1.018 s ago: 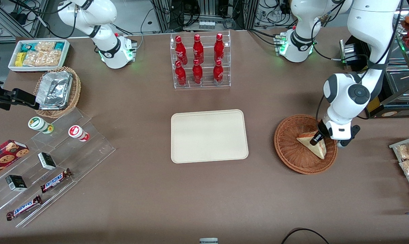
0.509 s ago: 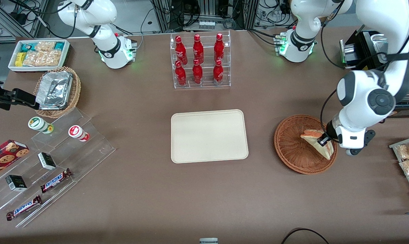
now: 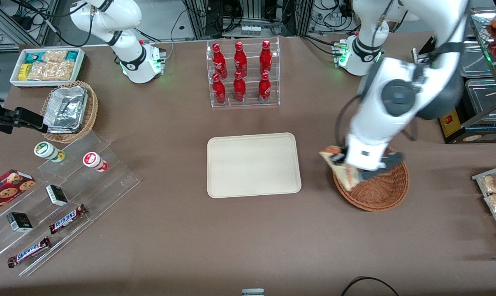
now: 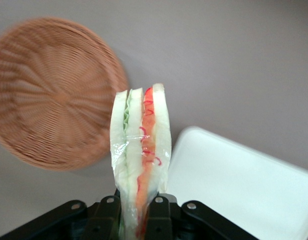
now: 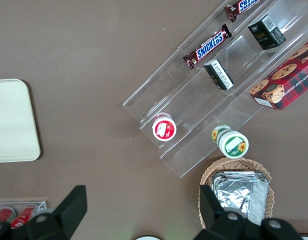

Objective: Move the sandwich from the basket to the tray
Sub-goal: 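Lift the sandwich and carry it with the left gripper over the cream tray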

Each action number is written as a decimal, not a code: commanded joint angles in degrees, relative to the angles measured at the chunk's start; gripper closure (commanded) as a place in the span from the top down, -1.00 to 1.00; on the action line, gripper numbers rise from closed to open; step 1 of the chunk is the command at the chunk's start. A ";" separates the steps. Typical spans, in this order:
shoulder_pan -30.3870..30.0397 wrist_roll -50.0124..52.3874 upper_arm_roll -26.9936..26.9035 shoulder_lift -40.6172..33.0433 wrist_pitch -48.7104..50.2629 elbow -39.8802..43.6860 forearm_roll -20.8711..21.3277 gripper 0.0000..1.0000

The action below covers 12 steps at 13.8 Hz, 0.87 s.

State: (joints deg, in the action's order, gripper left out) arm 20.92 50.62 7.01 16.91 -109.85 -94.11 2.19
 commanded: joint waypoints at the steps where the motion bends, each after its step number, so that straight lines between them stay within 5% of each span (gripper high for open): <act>1: 8.24 1.06 -0.86 7.94 0.78 6.47 0.71 -1.00; 5: 16.34 1.41 -0.94 16.38 -7.27 10.08 0.71 -1.00; 9: 20.54 1.33 -1.03 22.98 -20.29 9.91 1.06 -1.00; 12: 21.80 1.32 -1.30 25.18 -21.19 10.00 3.86 -1.00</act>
State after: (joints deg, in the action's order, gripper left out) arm 41.31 51.61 6.90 40.61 -131.28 -86.39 3.52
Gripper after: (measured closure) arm 0.819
